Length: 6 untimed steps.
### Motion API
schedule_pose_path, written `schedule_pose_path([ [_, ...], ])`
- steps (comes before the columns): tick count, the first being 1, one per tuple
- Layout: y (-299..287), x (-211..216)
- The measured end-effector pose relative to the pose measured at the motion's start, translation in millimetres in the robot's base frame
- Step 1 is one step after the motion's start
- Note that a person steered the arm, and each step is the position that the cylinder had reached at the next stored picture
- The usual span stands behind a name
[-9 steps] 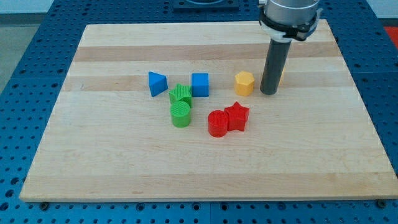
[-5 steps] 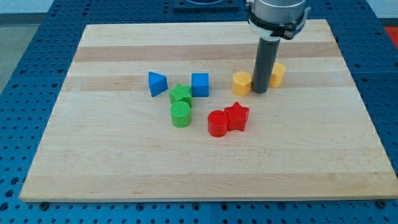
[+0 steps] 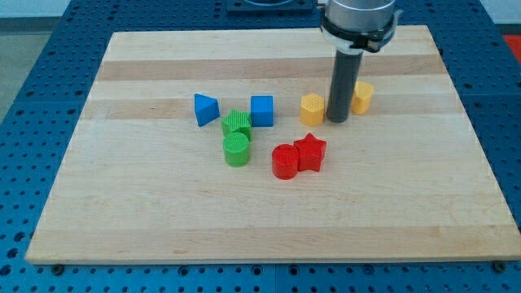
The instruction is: Move the green blocks and red circle towards down
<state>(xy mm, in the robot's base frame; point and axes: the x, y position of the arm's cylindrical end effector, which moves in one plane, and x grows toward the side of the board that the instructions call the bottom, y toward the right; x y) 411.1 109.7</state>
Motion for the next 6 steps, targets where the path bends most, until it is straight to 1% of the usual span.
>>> schedule_pose_path([
  [1,20.4,9.4],
  [2,14.1,50.6],
  [3,-25.0,86.8],
  [4,-66.4,108.7],
  [6,-133.1,138.1],
])
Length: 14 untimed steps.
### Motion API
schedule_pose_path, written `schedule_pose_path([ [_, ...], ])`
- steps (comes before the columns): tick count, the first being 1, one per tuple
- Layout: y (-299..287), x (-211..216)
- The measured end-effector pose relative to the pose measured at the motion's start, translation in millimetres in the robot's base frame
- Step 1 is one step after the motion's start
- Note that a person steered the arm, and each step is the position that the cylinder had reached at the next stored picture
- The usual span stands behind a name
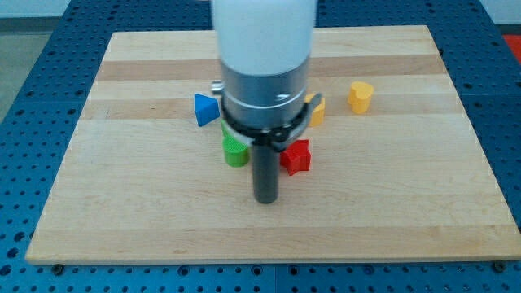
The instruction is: Move the green blocks and red circle towards down
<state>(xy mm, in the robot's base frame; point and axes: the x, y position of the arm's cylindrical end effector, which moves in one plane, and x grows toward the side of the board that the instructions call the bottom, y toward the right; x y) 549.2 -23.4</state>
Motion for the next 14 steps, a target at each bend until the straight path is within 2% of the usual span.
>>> schedule_pose_path([
  [3,-169.9,-1.6],
  [4,-200.9,-66.4],
  [5,-202.8,-182.7],
  [7,-202.8,-190.4],
  [9,-200.1,-215.8],
  [10,-175.9,-215.8],
  [11,-115.4,-213.2],
  [13,-98.9,-213.2],
  [14,-57.3,-203.6],
])
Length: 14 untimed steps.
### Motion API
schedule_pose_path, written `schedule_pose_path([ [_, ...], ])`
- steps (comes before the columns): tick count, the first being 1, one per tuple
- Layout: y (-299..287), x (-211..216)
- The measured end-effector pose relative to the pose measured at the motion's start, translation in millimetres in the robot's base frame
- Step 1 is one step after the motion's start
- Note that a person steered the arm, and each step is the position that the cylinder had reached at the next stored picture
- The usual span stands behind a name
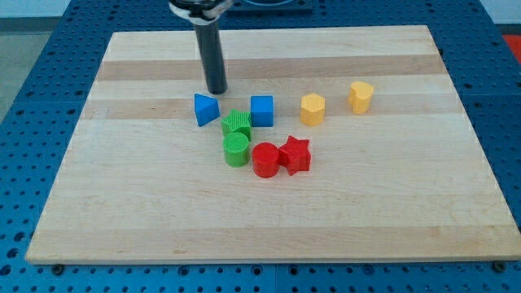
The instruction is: Move the green blocks and red circle towards down
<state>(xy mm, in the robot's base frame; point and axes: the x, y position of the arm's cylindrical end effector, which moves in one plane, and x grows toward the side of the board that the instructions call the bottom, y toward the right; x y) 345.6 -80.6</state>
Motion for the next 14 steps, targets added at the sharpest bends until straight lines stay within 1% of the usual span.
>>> schedule_pose_path([
  [3,14.5,3.9],
  [4,5.6,29.4],
  [6,4.3,31.5],
  [8,18.8,17.1],
  [9,19.0,21.7],
  [10,19.0,46.5],
  [11,19.0,60.6],
  [13,19.0,122.6],
  [14,19.0,131.7],
])
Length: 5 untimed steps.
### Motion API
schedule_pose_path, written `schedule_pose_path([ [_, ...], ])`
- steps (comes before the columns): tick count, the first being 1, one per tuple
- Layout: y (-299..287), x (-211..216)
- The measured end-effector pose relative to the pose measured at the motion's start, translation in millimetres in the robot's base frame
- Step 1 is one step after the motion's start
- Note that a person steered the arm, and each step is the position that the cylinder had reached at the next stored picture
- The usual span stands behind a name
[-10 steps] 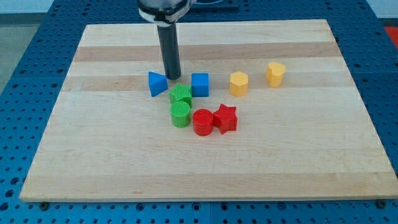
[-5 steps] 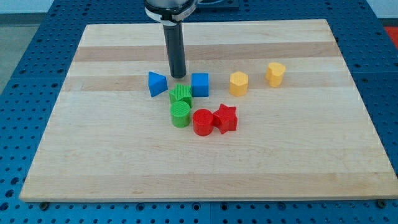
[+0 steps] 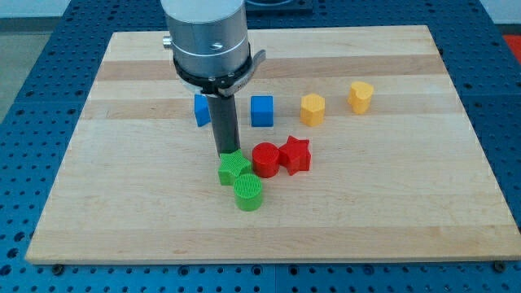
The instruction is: Move the green blocks and red circle towards down
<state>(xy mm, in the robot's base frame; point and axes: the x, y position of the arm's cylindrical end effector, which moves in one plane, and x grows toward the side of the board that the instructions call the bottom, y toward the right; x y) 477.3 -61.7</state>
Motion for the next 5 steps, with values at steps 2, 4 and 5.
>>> schedule_pose_path([
  [2,7.4,0.0],
  [4,39.4,-0.5],
  [5,39.4,5.6],
])
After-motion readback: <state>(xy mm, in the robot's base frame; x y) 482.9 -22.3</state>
